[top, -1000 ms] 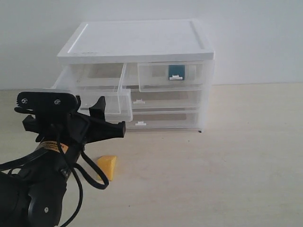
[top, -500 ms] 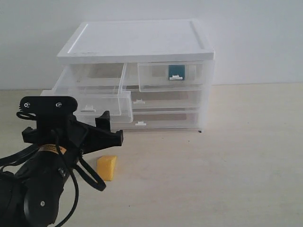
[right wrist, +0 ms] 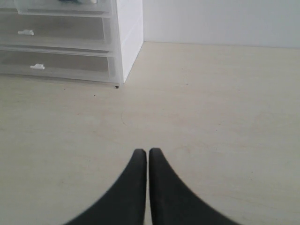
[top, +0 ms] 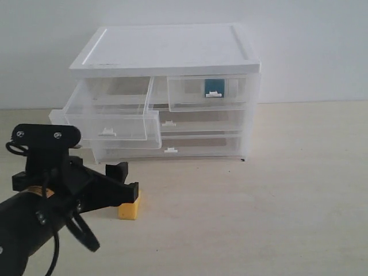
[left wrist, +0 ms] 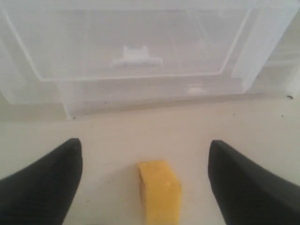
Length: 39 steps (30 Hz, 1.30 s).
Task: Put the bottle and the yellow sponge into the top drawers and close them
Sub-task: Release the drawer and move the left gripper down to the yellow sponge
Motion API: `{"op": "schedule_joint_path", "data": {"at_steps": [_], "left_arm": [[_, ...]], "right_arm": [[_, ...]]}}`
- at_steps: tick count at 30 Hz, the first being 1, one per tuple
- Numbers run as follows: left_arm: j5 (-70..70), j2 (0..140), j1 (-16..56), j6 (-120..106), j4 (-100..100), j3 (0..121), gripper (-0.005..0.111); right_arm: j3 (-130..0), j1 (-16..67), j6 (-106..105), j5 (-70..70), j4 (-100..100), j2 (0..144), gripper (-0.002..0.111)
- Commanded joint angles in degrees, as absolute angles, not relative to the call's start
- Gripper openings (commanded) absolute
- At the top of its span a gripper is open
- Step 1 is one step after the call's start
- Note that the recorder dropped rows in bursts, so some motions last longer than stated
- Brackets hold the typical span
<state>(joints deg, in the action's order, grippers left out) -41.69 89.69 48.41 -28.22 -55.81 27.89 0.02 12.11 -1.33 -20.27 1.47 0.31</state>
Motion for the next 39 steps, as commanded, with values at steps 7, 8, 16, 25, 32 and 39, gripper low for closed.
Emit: {"op": "schedule_joint_path", "data": {"at_steps": [7, 8, 16, 25, 32, 39], "left_arm": [[-23.5, 82.7, 48.7, -39.9, -56.3, 22.8, 0.067], [-22.5, 82.7, 48.7, -39.9, -56.6, 22.9, 0.066], [-22.9, 85.7, 48.7, -38.9, -58.5, 25.5, 0.079], [-31.4, 91.8, 48.5, -31.4, -53.5, 27.3, 0.082], [-37.6, 96.0, 48.6, -25.6, -49.3, 27.3, 0.082], [-41.5, 102.2, 48.6, -18.6, -48.5, 27.4, 0.082]], "right_arm": [[0.0, 12.0, -1.4, -19.8, 1.0, 0.0, 0.000], [0.0, 12.0, -1.4, -19.8, 1.0, 0.0, 0.000], [0.0, 12.0, -1.4, -19.9, 1.0, 0.0, 0.000], [0.0, 12.0, -1.4, -19.9, 1.0, 0.0, 0.000], [0.0, 12.0, -1.4, -19.9, 1.0, 0.0, 0.000], [0.0, 12.0, -1.4, -19.9, 1.0, 0.0, 0.000]]}}
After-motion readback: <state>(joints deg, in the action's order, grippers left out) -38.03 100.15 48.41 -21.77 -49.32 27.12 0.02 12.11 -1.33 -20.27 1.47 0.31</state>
